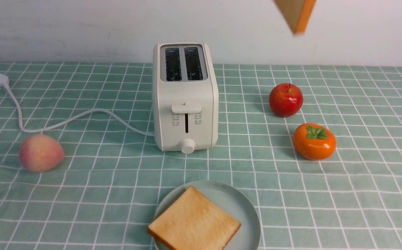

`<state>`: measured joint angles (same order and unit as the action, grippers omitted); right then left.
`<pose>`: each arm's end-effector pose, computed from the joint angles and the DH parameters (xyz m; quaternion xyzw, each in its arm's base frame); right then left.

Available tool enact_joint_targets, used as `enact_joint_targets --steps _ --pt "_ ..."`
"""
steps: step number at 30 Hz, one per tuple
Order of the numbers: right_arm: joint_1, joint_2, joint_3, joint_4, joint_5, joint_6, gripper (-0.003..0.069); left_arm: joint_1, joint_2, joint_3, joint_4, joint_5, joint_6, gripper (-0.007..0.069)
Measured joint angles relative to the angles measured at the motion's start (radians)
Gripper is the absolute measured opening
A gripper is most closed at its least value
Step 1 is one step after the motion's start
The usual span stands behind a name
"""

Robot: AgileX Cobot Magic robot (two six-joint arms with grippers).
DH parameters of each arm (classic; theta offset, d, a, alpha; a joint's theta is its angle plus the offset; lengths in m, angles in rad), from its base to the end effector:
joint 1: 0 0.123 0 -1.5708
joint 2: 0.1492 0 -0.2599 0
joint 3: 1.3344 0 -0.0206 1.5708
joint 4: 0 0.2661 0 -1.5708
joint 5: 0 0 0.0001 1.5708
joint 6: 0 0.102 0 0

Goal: Take toasted bread from bread machine on blue coffee table place on plate.
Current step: 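Place the held slice of bread on top of the slice on the plate with the right gripper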

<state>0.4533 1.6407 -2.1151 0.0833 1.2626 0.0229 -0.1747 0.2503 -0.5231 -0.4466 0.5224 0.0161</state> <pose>0.3097 0.1599 0.4703 -0.1986 0.8841 0.1394 0.3993 0.0959 -0.0393 0.3252 -0.0036 0.7469 -0.2578 0.6128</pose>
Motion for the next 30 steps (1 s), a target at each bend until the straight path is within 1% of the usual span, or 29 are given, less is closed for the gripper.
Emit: enact_joint_targets --steps 1,2,3,6,7,9,10,11,13,14,17,20,21,23,25,29,30 --pt "0.000 -0.028 0.103 0.042 0.002 -0.011 0.0096 0.000 0.000 0.003 0.000 0.006 0.001 -0.0014" --pt "0.000 -0.033 0.123 0.051 0.002 -0.014 0.0096 0.000 0.000 0.005 0.000 0.006 0.001 -0.0014" --pt "0.000 -0.059 0.290 0.137 0.005 -0.055 0.0096 0.000 0.000 0.017 0.004 0.010 0.001 -0.0014" --pt "0.000 -0.057 0.456 0.247 -0.033 -0.135 0.0096 0.000 0.000 0.038 0.019 0.003 0.003 -0.0014" --pt "0.000 -0.033 0.532 0.325 -0.070 -0.179 0.0096 0.000 0.001 0.053 0.027 -0.013 0.003 -0.0014" --pt "0.000 0.030 0.592 0.440 -0.077 -0.235 0.0096 0.000 0.006 0.071 0.033 -0.040 0.004 -0.0014" --pt "0.000 0.036 0.598 0.464 -0.074 -0.248 0.0096 0.000 0.008 0.074 0.033 -0.043 0.004 -0.0014" --pt "-0.002 0.080 0.611 0.550 -0.053 -0.297 0.0096 0.000 0.015 0.081 0.034 -0.054 0.004 -0.0014" --pt "-0.006 0.127 0.617 0.668 -0.041 -0.368 0.0096 0.000 0.020 0.084 0.035 -0.065 0.004 -0.0014" --pt "-0.010 0.161 0.617 0.754 -0.041 -0.430 0.0096 0.000 0.022 0.085 0.035 -0.065 0.004 -0.0014" --pt "-0.013 0.200 0.617 0.855 -0.046 -0.496 0.0096 0.000 0.022 0.085 0.036 -0.066 0.004 -0.0014" --pt "-0.013 0.243 0.616 0.868 -0.046 -0.508 0.0096 0.000 0.022 0.085 0.036 -0.066 0.004 -0.0014" --pt "-0.013 0.256 0.616 0.854 -0.046 -0.504 0.0096 0.000 0.022 0.085 0.036 -0.066 0.004 -0.0014" --pt "-0.013 0.274 0.616 0.803 -0.053 -0.492 0.0123 0.000 0.022 0.085 0.037 -0.066 0.004 -0.0014" --pt "-0.013 0.278 0.616 0.729 -0.069 -0.468 0.0174 0.000 0.022 0.085 0.037 -0.063 0.004 -0.0014" --pt "-0.016 0.278 0.616 0.598 -0.078 -0.404 0.0332 0.000 0.022 0.085 0.037 -0.054 0.004 -0.0014" --pt "-0.016 0.278 0.616 0.598 -0.078 -0.404 0.0342 0.000 0.022 0.085 0.037 -0.054 0.004 -0.0014"
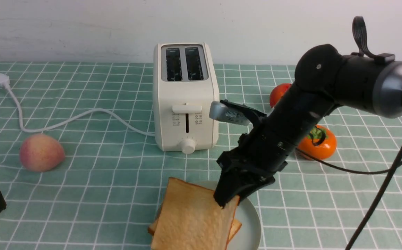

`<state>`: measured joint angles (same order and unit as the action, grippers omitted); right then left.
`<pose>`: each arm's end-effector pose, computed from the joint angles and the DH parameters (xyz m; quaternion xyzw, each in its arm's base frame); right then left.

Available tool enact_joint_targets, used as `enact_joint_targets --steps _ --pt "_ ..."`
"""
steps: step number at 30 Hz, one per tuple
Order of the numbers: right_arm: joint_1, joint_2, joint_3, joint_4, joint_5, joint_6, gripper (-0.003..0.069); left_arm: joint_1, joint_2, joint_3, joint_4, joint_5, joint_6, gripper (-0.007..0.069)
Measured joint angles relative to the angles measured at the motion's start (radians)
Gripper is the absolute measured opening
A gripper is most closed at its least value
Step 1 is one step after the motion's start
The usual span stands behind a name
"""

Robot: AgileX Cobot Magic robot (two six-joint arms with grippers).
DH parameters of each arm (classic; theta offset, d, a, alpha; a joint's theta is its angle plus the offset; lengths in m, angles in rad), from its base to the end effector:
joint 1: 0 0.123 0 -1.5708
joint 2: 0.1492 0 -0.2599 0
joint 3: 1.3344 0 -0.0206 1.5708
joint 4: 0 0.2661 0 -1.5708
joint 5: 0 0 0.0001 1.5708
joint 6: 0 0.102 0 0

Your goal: Take toasted bread from bread machine on blue coffee table place on plate.

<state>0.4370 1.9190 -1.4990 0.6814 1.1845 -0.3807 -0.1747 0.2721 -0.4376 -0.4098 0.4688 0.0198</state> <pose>0.3322 0.2209 0.2020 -0.2667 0.9113 0.3134 0.0164 0.1090 -0.0379 0.2975 -0.0094 0.7675 -0.2323 0.5974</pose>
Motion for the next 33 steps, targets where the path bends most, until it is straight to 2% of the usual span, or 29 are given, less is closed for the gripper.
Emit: enact_joint_targets --steps 2,3,4,8,11,14,17,18,19,21,24,27,30,32,33 --pt "-0.002 0.000 -0.027 -0.118 0.013 0.040 0.0458 0.000 0.000 0.000 0.000 0.003 0.000 -0.0014" --pt "-0.002 0.000 -0.031 -0.129 0.017 0.045 0.0464 0.000 0.000 0.000 0.000 0.003 0.000 -0.0014" --pt "-0.002 -0.002 -0.080 -0.232 0.028 0.108 0.0505 0.000 0.000 0.000 0.000 0.004 0.000 -0.0014" --pt "-0.003 -0.065 -0.166 -0.435 0.030 0.300 0.0494 0.000 0.000 0.000 0.004 0.005 0.000 -0.0014" --pt "-0.003 -0.255 -0.189 -0.610 0.037 0.433 0.0324 0.000 0.000 0.000 0.008 0.011 -0.002 -0.0014" --pt "-0.003 -0.453 -0.167 -0.735 0.042 0.529 0.0101 0.000 0.000 0.000 0.008 0.014 -0.002 -0.0014" --pt "-0.003 -0.663 -0.088 -0.839 0.038 0.619 -0.0001 0.000 0.000 0.000 0.008 0.015 -0.002 -0.0014" --pt "-0.003 -0.697 -0.069 -0.853 0.032 0.635 -0.0010 0.000 0.000 0.000 0.008 0.015 -0.003 -0.0014" --pt "-0.003 -0.843 0.026 -0.905 -0.040 0.695 -0.0017 0.000 0.000 0.000 0.008 0.015 -0.003 -0.0014" --pt "-0.003 -0.978 0.134 -0.940 -0.121 0.734 -0.0017 0.000 0.000 0.000 0.008 0.015 -0.003 -0.0014" --pt "-0.003 -1.323 0.463 -1.005 -0.456 0.786 -0.0015 0.000 0.000 0.000 0.008 0.015 -0.003 -0.0014" --pt "-0.003 -1.569 0.729 -1.085 -0.688 0.859 -0.0007 0.000 0.000 0.000 0.007 0.015 -0.003 -0.0014" --pt "-0.003 -1.711 0.894 -1.164 -0.745 0.952 -0.0005 0.000 0.000 0.000 0.007 0.015 -0.003 -0.0014" --pt "-0.003 -1.841 1.029 -1.308 -0.759 1.065 -0.0003 0.000 0.000 0.000 0.007 0.015 -0.003 -0.0014" --pt "-0.003 -1.841 1.029 -1.308 -0.761 1.065 -0.0003 0.000 0.000 0.000 0.007 0.015 -0.003 -0.0014"
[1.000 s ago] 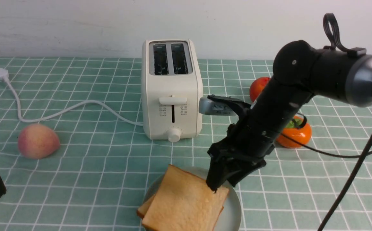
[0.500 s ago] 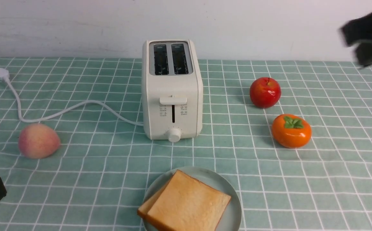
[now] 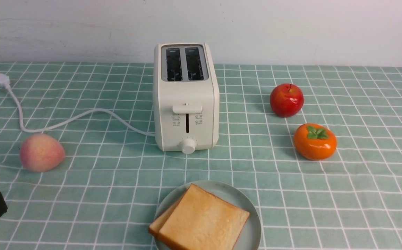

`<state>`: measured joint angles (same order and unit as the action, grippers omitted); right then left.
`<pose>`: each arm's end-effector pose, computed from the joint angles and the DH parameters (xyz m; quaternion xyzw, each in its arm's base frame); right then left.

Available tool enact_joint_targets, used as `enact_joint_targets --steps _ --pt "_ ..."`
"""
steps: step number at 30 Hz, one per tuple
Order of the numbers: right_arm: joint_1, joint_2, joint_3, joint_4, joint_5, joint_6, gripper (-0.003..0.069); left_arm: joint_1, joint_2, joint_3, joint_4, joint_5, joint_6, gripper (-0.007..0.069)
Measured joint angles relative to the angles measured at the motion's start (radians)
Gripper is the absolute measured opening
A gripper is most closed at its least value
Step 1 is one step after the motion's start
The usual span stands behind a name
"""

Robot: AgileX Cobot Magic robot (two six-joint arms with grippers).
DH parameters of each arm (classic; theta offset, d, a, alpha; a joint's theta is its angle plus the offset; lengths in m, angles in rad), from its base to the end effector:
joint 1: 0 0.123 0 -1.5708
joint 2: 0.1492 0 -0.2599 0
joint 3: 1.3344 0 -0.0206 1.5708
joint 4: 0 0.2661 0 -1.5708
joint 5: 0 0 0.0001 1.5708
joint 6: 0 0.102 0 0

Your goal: Take toasted bread from bread machine on blue coffee table place on plate.

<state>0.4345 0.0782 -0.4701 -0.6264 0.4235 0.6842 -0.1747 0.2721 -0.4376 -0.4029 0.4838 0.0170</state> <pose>0.0753 0.0078 0.3352 -0.0188 0.6612 0.1200 0.7403 0.1087 -0.0381 0.2960 -0.0072 0.7723 -0.2303 0.5920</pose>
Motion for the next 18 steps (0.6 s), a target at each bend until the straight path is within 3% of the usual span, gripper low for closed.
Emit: enact_joint_targets --steps 5,7,18 --pt "-0.001 -0.093 0.068 -0.365 -0.057 0.116 0.0002 0.000 0.006 0.000 -0.005 -0.004 0.000 -0.0014" --pt "-0.001 -0.094 0.071 -0.437 -0.063 0.139 0.0005 0.000 0.007 0.000 -0.011 -0.012 0.000 -0.0014" --pt "-0.001 -0.095 0.073 -0.635 -0.067 0.149 0.0018 0.000 0.008 0.000 -0.011 -0.025 0.000 -0.0013"
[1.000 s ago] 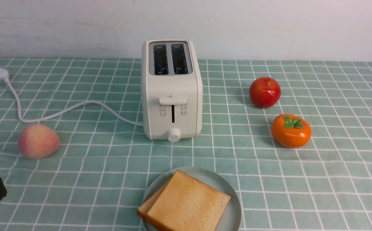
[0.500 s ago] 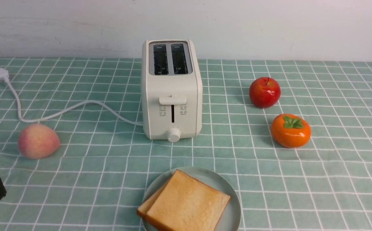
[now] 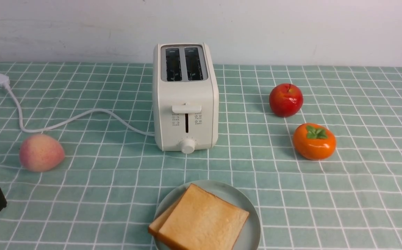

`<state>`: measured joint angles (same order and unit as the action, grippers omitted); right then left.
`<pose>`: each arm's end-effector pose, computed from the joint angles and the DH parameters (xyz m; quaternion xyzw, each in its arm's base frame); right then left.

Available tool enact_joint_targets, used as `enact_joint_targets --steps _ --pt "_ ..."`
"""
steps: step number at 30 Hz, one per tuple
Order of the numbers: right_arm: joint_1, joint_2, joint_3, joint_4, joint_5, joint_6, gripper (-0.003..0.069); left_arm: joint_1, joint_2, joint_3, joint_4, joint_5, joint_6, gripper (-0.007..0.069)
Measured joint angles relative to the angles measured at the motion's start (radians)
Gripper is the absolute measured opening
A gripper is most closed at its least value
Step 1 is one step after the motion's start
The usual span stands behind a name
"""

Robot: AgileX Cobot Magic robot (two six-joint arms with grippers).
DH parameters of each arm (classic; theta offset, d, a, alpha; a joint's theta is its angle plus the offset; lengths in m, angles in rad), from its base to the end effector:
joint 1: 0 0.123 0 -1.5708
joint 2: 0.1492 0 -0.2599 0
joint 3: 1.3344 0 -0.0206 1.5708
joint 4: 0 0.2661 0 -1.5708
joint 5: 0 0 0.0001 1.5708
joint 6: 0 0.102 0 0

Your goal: Take toasted bread from bread machine on blue coffee table place on plate.

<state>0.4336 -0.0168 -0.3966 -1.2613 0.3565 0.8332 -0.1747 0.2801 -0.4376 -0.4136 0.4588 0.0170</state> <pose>0.0642 -0.0078 0.3394 -0.0970 0.5589 -0.0839 0.8193 0.1107 -0.0380 0.2976 -0.0130 0.7668 -0.2341 0.5976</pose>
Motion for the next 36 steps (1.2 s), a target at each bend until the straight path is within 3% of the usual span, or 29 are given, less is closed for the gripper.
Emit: enact_joint_targets --steps 9,15,18,24,31,36 --pt "0.000 0.000 0.000 -0.015 -0.003 0.000 0.0027 0.000 0.000 0.000 0.000 0.000 0.000 -0.0013" --pt "0.000 0.000 0.000 -0.015 -0.004 0.000 0.0035 0.000 -0.010 0.017 0.077 -0.006 -0.011 -0.0011" --pt "0.000 0.000 0.000 -0.015 -0.004 0.000 0.0038 0.000 -0.047 0.054 0.142 -0.008 -0.065 -0.0007" --pt "0.000 0.000 0.000 -0.015 -0.004 0.000 0.0048 0.000 -0.240 0.255 0.365 -0.035 -0.320 -0.0003" --pt "0.000 0.000 0.000 -0.019 -0.006 0.000 0.0057 0.007 -0.290 0.449 0.435 -0.061 -0.388 -0.0001" --pt "0.000 0.000 0.000 -0.017 -0.007 0.000 0.0065 0.059 -0.290 0.466 0.439 -0.069 -0.391 0.0000"
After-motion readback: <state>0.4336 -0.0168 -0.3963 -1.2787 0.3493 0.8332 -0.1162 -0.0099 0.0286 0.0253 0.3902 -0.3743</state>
